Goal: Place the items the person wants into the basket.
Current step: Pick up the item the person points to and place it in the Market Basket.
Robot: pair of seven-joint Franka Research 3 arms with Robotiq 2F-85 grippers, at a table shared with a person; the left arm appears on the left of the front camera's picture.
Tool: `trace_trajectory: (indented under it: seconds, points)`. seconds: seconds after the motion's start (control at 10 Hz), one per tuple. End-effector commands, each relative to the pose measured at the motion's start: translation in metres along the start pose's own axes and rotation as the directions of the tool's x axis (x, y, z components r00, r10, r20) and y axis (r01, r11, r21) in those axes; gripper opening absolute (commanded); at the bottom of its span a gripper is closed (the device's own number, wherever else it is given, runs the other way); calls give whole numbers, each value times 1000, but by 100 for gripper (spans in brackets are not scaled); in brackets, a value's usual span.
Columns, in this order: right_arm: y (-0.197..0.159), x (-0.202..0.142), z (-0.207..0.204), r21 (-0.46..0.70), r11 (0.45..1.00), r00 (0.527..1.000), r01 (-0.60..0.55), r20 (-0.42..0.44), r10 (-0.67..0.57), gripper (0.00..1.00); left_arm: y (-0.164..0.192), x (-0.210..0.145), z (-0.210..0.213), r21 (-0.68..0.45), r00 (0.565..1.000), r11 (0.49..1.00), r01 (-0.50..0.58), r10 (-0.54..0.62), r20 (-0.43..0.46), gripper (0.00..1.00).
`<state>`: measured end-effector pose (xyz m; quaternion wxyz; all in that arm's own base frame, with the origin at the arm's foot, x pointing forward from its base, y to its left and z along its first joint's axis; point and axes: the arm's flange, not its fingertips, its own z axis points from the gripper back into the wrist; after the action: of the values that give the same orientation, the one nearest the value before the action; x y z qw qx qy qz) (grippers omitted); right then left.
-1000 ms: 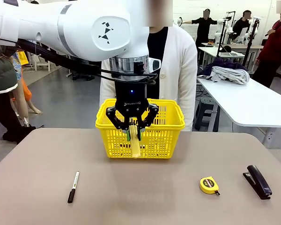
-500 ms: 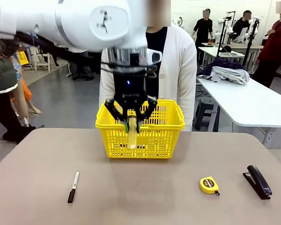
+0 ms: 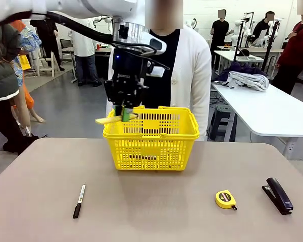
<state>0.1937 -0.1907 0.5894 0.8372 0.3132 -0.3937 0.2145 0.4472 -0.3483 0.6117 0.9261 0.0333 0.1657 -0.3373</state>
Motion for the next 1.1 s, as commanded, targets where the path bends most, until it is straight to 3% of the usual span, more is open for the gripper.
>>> trace_trajectory:
  seconds: [0.0,0.2,0.5,1.0]
  points:
    - [0,0,-2,20,1000,1000,-11,16,11,100,7,31,35,194,986,966,168,-165,-29,26]
    - [0,0,-2,20,1000,1000,-11,16,11,100,19,42,31,255,956,927,276,-292,29,26]
    - [0,0,-2,20,1000,1000,-11,16,11,100,32,52,19,250,923,912,323,-362,128,26]
    - [0,0,-2,20,1000,1000,-11,16,11,100,33,63,26,265,925,914,306,-352,144,26]
